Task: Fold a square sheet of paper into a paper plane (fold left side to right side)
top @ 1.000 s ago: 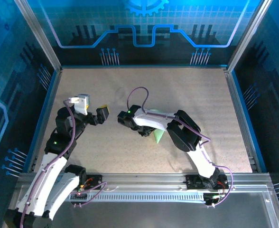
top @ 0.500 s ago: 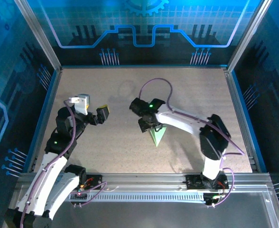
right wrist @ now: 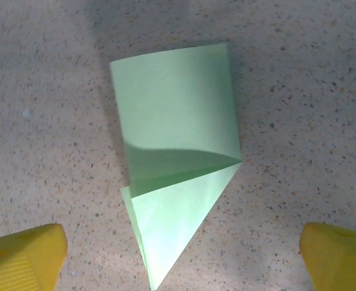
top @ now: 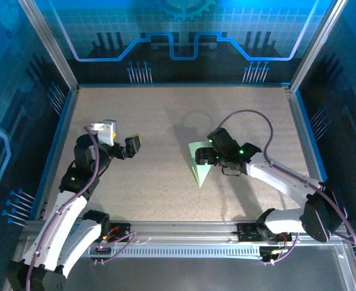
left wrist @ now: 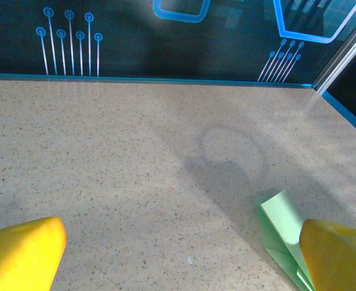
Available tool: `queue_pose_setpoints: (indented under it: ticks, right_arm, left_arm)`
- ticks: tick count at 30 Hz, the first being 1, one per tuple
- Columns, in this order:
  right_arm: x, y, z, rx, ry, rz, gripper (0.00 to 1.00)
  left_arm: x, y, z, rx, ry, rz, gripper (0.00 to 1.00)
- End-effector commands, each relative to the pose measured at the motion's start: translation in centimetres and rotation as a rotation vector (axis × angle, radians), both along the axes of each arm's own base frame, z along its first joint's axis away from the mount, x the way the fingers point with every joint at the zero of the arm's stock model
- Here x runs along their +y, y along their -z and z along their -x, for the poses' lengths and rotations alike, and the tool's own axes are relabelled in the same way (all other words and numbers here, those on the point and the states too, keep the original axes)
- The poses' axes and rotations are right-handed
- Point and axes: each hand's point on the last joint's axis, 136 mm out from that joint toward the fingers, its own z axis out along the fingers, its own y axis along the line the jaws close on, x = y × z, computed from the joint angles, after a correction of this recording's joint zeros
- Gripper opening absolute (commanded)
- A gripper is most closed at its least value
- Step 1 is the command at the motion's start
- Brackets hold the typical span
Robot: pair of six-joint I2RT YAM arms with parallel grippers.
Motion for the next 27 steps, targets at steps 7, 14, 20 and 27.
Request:
queue_pose_setpoints:
  ticks: [7,14,20,27]
  right_arm:
    - [-1.8,0.1,0.1,-0.029,0.113,-0.170,0.99]
    - [-2.8,0.6,0.0,-0.027,0.140,-0.166,0.99]
    - [-3.1,1.0,-0.2,-0.022,0.156,-0.165,0.99]
    - [-3.6,1.4,0.1,-0.029,0.181,-0.172,0.99]
  left_arm:
    - [-2.9,-0.6,-0.4,0.148,0.108,0.186,1.00]
    - [-6.1,2.5,-0.5,0.339,0.144,0.310,0.99]
    - [-12.8,6.3,0.3,0.484,0.296,0.320,0.96]
    - [-19.3,9.8,0.0,0.620,0.425,0.309,0.90]
